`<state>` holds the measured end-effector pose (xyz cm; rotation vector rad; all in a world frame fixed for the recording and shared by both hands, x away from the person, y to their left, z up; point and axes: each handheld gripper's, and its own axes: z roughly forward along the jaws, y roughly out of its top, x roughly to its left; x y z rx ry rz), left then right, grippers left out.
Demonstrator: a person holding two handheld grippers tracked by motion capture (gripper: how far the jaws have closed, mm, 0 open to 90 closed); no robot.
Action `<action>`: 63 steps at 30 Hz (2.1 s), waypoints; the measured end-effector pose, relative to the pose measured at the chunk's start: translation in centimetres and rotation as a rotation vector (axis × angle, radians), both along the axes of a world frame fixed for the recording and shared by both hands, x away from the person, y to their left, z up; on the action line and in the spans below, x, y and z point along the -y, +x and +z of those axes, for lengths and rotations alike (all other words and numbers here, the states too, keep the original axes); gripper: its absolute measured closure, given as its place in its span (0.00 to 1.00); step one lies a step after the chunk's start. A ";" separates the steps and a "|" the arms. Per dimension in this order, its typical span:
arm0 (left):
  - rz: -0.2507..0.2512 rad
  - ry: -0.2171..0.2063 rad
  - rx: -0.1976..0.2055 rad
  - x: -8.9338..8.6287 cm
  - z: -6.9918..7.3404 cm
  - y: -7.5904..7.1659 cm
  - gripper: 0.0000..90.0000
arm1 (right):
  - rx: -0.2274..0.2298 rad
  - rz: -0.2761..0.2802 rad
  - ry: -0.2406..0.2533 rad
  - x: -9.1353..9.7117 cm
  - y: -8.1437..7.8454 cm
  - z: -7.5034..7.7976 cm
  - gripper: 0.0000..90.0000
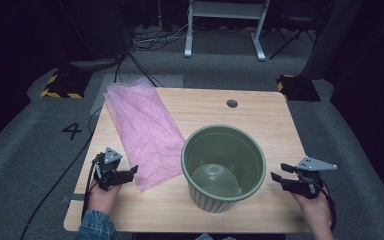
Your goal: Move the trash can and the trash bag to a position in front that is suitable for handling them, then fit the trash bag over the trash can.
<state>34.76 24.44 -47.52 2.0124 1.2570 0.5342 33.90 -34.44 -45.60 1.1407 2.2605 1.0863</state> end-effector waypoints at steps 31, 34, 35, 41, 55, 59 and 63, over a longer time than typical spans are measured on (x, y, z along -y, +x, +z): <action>0.119 0.028 -0.071 -2.3 3.0 7.3 0.29 | -0.031 -0.016 -0.030 0.8 0.8 -4.7 0.31; 0.140 0.041 -0.068 -2.3 2.5 8.7 0.30 | -0.031 -0.017 -0.029 0.8 0.8 -4.7 0.31; 0.140 0.041 -0.068 -2.3 2.5 8.7 0.30 | -0.031 -0.017 -0.029 0.8 0.8 -4.7 0.31; 0.198 0.019 -0.078 -2.7 0.9 11.2 0.32 | -0.031 -0.018 -0.030 0.8 0.9 -4.7 0.31; 0.255 0.012 -0.182 -3.7 -1.4 15.2 0.23 | -0.030 -0.018 -0.033 0.7 0.8 -4.7 0.31; 0.213 0.067 -0.166 -2.7 -1.6 15.5 0.18 | -0.030 -0.018 -0.032 0.7 0.8 -4.7 0.31; 0.179 0.047 -0.120 -2.0 -1.6 14.9 0.29 | -0.030 -0.021 -0.032 0.7 0.8 -4.7 0.31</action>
